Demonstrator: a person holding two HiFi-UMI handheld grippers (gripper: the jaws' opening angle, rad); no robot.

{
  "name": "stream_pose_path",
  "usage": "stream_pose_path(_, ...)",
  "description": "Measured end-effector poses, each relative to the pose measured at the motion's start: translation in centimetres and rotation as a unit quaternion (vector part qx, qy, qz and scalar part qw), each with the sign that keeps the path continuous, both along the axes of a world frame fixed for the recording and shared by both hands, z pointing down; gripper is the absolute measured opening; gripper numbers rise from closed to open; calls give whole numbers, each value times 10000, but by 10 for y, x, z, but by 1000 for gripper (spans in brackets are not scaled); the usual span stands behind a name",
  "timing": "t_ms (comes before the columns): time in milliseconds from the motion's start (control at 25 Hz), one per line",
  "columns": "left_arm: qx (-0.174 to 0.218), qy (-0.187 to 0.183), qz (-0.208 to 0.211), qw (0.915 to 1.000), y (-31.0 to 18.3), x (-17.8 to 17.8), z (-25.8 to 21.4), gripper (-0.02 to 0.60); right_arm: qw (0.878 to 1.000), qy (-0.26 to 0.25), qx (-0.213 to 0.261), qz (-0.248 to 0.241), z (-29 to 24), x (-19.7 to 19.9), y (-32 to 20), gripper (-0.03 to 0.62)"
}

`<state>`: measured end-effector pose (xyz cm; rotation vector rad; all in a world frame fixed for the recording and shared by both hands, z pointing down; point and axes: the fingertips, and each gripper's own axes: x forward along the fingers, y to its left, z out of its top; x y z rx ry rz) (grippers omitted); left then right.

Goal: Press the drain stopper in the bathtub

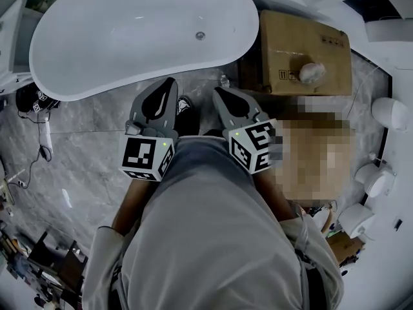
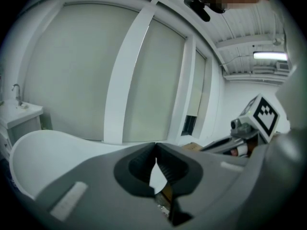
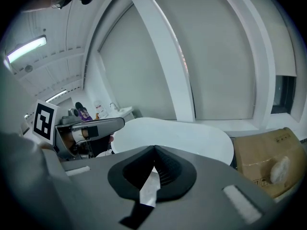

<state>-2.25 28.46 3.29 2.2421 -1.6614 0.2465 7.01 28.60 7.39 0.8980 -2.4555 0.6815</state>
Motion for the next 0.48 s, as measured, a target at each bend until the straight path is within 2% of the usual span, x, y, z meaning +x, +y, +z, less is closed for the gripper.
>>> stream_pose_path(200, -5, -11, 14, 10000, -25, -22, 5, 0, 10000, -8, -22, -2, 4, -21, -23, -14)
stream_pose_path(480, -201, 69, -67, 9998, -44, -40, 20, 0, 9995, 199, -114, -214, 20, -26, -43, -14)
